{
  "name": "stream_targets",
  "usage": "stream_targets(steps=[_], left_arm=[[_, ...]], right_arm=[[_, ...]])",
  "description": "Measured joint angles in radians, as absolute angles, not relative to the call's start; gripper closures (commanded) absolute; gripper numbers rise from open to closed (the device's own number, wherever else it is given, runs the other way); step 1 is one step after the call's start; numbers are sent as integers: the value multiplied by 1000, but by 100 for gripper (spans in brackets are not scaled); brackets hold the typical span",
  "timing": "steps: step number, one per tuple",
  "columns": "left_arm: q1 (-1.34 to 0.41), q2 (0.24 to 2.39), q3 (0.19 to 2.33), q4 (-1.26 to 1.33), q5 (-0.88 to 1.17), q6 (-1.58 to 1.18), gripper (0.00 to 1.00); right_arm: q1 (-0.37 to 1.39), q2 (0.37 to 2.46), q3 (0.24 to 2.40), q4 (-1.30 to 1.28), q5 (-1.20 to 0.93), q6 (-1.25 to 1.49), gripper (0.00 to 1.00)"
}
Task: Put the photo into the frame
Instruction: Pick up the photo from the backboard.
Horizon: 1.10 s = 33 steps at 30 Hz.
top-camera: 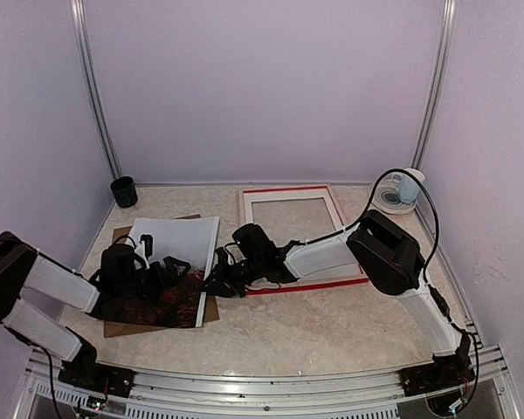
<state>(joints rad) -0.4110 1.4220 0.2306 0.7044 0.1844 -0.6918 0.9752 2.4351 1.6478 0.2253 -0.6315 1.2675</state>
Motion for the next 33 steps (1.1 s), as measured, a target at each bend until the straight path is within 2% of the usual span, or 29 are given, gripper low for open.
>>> stream_targets(steps=[4,10,23,33], left_arm=[[-411,1387,220,725,184,-693,1],[-411,1314,187,752,183,-693,1],[-411,1273,169,771,177,-696,1],[-411,1273,169,771,176,-698,1]], right_arm=[[975,2436,1638,219,-625,1260,97],[975,2436,1637,207,-619,1234,100],[975,2415,1660,106,-603,1132,100],[933,2270,1652,-19,-610,1010,99]])
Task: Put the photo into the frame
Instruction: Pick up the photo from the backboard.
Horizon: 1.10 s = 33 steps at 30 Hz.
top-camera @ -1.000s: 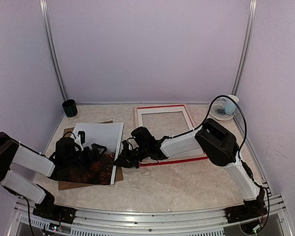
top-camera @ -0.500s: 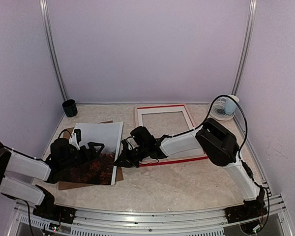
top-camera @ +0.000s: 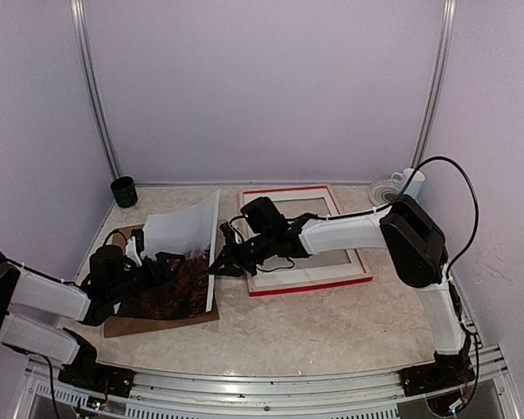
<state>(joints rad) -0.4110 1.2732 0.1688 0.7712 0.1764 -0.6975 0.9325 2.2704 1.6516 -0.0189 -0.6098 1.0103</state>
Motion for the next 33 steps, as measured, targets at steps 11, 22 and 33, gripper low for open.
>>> stream_targets(steps=[11,22,33], left_arm=[[-411,1276,169,772,176,-699,1],[-411,1286,169,777,176,-699,1],[-411,1297,169,778,181,-699,1]], right_arm=[[866,2178,1658,-239,-617,825,98],[822,2125,1669,-455,-628,625,95],[754,2010,1647,-599,-612,452,94]])
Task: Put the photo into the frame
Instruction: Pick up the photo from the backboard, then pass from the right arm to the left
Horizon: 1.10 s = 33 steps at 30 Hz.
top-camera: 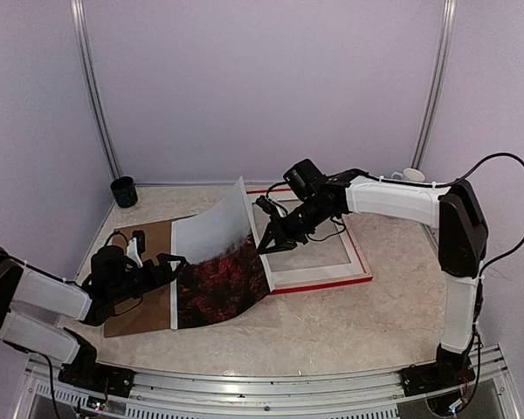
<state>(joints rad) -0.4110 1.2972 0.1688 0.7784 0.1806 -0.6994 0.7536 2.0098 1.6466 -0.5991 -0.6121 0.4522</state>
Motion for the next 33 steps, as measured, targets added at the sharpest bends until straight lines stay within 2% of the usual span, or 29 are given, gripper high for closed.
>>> stream_targets(steps=[6,12,20,33], left_arm=[[-455,1306,184,760,160,-699,1],[-564,1344,330,648,112,-700,1],[-622,1349,465,587,68,-709,1],[-667,1409,495,567,56,-727,1]], right_arm=[[721,1952,1634,-645,-597,388,94],[697,1917,1578,-648,-579,365,94],[677,1853,1539,-659,-516,375,95],[671,1706,1502,-666,-352,443,100]])
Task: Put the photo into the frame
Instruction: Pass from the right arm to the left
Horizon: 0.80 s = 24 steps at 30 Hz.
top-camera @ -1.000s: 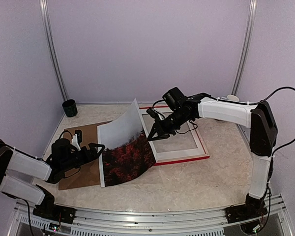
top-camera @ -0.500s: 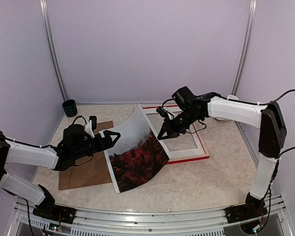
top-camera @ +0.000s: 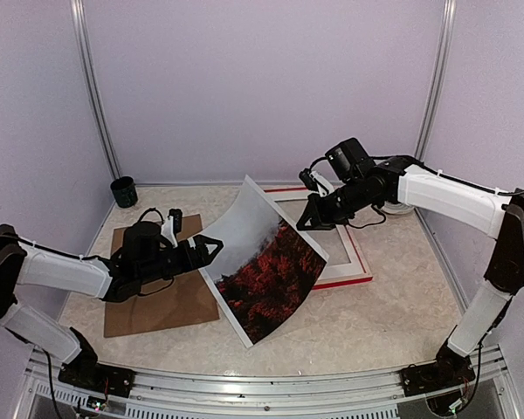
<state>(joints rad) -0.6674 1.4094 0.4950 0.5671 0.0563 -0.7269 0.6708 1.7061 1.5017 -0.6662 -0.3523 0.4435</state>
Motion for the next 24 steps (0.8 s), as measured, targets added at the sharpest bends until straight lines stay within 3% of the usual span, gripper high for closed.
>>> stream_targets(steps=[24], left_arm=[[-732,1495,661,479,15,-751,1]], right_arm=[[801,1577,1399,-629,14,628,100]])
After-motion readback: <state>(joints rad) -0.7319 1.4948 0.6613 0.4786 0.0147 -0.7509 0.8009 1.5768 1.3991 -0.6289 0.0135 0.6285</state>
